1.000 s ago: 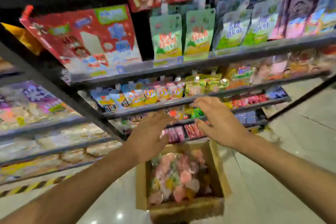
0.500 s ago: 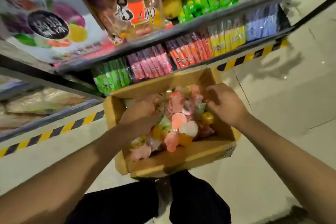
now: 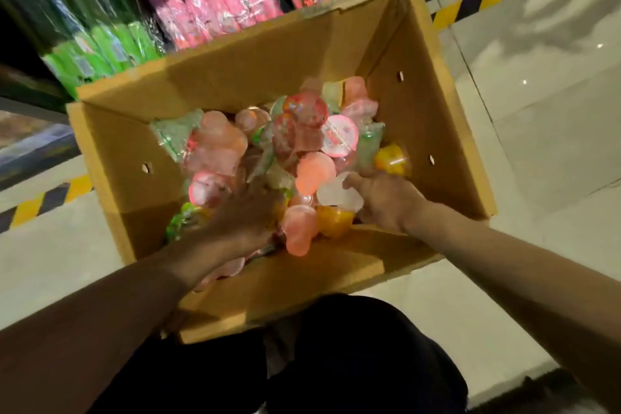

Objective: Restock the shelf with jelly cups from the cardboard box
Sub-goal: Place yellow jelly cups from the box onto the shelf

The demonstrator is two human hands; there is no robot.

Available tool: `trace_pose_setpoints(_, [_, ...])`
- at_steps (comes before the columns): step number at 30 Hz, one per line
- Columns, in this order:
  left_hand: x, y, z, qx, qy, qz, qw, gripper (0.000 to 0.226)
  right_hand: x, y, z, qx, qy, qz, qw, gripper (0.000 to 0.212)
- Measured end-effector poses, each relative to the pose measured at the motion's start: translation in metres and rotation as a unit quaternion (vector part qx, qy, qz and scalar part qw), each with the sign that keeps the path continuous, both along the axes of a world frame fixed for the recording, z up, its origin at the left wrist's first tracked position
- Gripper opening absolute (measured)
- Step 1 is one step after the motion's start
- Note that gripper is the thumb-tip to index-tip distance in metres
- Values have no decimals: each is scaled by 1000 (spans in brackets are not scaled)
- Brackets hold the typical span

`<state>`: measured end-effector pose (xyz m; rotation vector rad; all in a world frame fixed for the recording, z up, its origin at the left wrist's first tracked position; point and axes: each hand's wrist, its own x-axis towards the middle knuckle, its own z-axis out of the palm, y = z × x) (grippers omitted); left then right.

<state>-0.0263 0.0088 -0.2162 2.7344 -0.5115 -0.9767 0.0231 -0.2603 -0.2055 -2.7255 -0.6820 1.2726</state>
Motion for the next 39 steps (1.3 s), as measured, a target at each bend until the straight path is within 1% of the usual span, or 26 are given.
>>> trace_pose_setpoints(1, [2, -2, -1, 8, 11, 10, 1000, 37, -7, 5, -5, -8, 26, 26, 999, 55])
trace_pose_setpoints(2, [1, -4, -2, 27, 4, -18, 999, 42, -12, 11, -8, -10, 38, 57, 998, 52])
trace_pose_setpoints(5, [-1, -3, -13, 39, -29, -45, 998, 51, -20, 17, -15, 1, -5, 138, 990, 50])
trace_pose_setpoints(7, [-1, 0, -20, 51, -49, -61, 996, 56, -20, 20, -19, 4, -28, 141, 990, 47])
trace_pose_setpoints(9, [-7, 2, -28, 64, -72, -64, 993, 60, -23, 26, -19, -11, -26, 117, 993, 50])
trace_pose_setpoints(10, [-10, 2, -32, 61, -97, -62, 991, 59, -27, 29, -17, -21, -21, 105, 994, 53])
trace_pose_setpoints(11, [-13, 0, -32, 70, -104, -60, 990, 57, -30, 32, -15, -20, -19, 83, 996, 54])
trace_pose_setpoints(13, [-16, -1, -35, 77, -116, -51, 989, 57, -31, 37, -15, -26, -8, 53, 998, 45])
trace_pose_setpoints(15, [-19, 0, -34, 63, -121, -46, 990, 59, -29, 43, -22, -53, -18, 42, 998, 33])
trace_pose_setpoints(16, [-21, 2, -35, 44, -125, -44, 990, 60, -26, 46, -26, -65, -4, 12, 998, 31])
trace_pose_setpoints(18, [-22, 7, -34, 7, -116, -38, 992, 60, -24, 50, -30, -60, 6, -9, 998, 38])
trace_pose_setpoints(19, [-21, 9, -29, -1, -96, -25, 995, 59, -23, 49, -31, -58, 0, -23, 998, 37])
trace_pose_setpoints(20, [-21, 11, -26, -13, -84, -1, 996, 59, -21, 48, -26, -57, 0, -49, 997, 33])
trace_pose_setpoints(22, [-17, 11, -12, -52, -57, 81, 994, 61, -18, 42, -13, -51, -6, -114, 992, 22])
trace_pose_setpoints(23, [-13, 11, -1, -79, -36, 124, 988, 64, -16, 39, -2, -31, -13, -143, 989, 15])
trace_pose_setpoints(25, [-6, 9, 32, -113, -23, 190, 975, 68, -12, 35, 20, 29, -59, -203, 977, 14])
trace_pose_setpoints(26, [-3, 9, 49, -124, -30, 211, 969, 68, -7, 34, 39, 67, -60, -253, 963, 13])
trace_pose_setpoints(27, [0, 10, 69, -137, -41, 238, 961, 71, -2, 33, 58, 128, -54, -305, 942, 12])
trace_pose_setpoints(29, [9, 14, 116, -160, -62, 299, 939, 79, 12, 38, 108, 242, -68, -370, 895, 16])
trace_pose_setpoints(31, [23, 20, 175, -185, -64, 324, 926, 83, 31, 47, 175, 300, -79, -402, 862, 17])
trace_pose_setpoints(32, [32, 23, 208, -198, -67, 336, 918, 85, 42, 53, 214, 319, -68, -424, 845, 18])
trace_pose_setpoints(33, [40, 27, 243, -204, -70, 350, 911, 88, 52, 58, 251, 345, -58, -438, 828, 20])
trace_pose_setpoints(34, [47, 31, 280, -218, -86, 359, 903, 90, 63, 63, 288, 362, -56, -440, 820, 20])
trace_pose_setpoints(36, [62, 41, 351, -223, -133, 353, 899, 95, 83, 73, 362, 396, -64, -435, 806, 23])
trace_pose_setpoints(37, [69, 44, 386, -228, -143, 360, 893, 99, 93, 78, 398, 422, -57, -441, 790, 24])
trace_pose_setpoints(39, [84, 52, 459, -266, -168, 385, 868, 103, 110, 90, 476, 463, -53, -438, 769, 27])
